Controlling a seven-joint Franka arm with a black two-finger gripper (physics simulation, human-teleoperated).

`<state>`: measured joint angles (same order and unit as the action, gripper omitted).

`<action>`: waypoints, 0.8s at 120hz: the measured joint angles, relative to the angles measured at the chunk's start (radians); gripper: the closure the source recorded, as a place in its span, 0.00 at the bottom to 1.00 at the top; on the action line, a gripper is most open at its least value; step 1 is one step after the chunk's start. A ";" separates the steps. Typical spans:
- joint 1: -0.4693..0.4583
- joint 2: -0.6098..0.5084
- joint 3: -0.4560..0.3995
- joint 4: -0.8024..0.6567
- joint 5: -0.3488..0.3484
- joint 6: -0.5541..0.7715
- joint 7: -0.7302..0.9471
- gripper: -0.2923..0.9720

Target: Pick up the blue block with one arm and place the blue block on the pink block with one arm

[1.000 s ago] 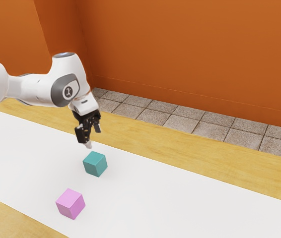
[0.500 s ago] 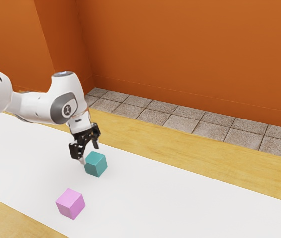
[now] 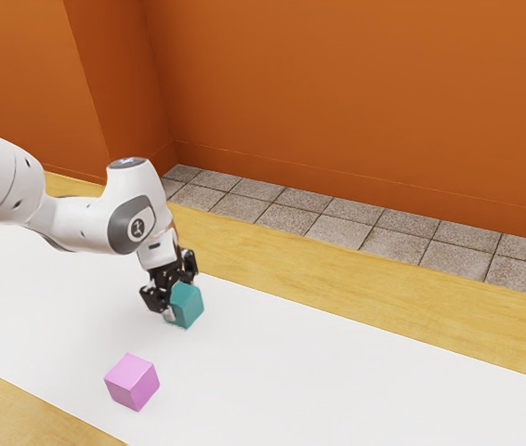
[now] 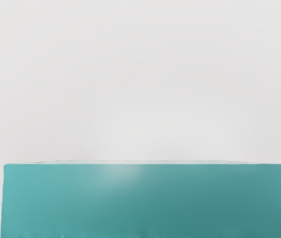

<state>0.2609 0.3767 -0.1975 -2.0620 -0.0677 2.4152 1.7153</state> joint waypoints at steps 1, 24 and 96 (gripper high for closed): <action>0.000 0.000 0.000 0.000 0.000 0.001 0.001 0.45; 0.002 -0.137 0.000 -0.033 -0.014 -0.017 0.020 0.54; -0.008 -0.600 0.000 -0.464 -0.112 -0.229 0.055 0.52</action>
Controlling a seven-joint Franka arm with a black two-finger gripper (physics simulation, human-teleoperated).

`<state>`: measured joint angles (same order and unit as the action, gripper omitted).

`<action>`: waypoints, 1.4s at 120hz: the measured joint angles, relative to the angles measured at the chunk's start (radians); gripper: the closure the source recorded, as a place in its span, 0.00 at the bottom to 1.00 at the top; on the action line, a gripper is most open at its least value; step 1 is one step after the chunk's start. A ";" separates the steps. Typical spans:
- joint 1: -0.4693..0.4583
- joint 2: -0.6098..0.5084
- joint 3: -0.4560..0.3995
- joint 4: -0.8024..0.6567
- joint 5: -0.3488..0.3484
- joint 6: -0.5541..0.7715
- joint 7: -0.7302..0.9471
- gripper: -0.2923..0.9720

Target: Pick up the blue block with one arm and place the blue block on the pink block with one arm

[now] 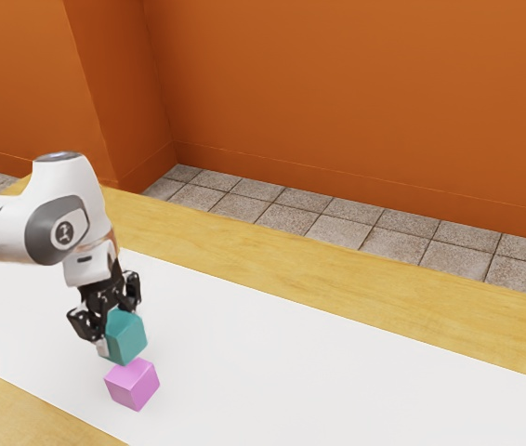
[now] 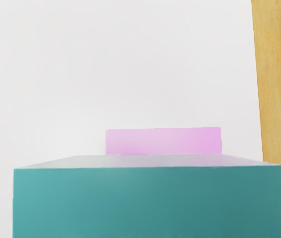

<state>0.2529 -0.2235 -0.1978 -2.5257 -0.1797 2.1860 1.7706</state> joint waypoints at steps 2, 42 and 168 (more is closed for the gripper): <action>-0.001 -0.007 0.000 -0.008 -0.003 -0.002 0.001 0.52; -0.037 -0.001 -0.002 -0.032 -0.046 0.005 0.009 0.52; -0.245 0.172 0.285 0.824 0.182 -0.501 -0.423 0.24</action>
<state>0.0080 -0.0510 0.0871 -1.7017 0.0026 1.6847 1.3473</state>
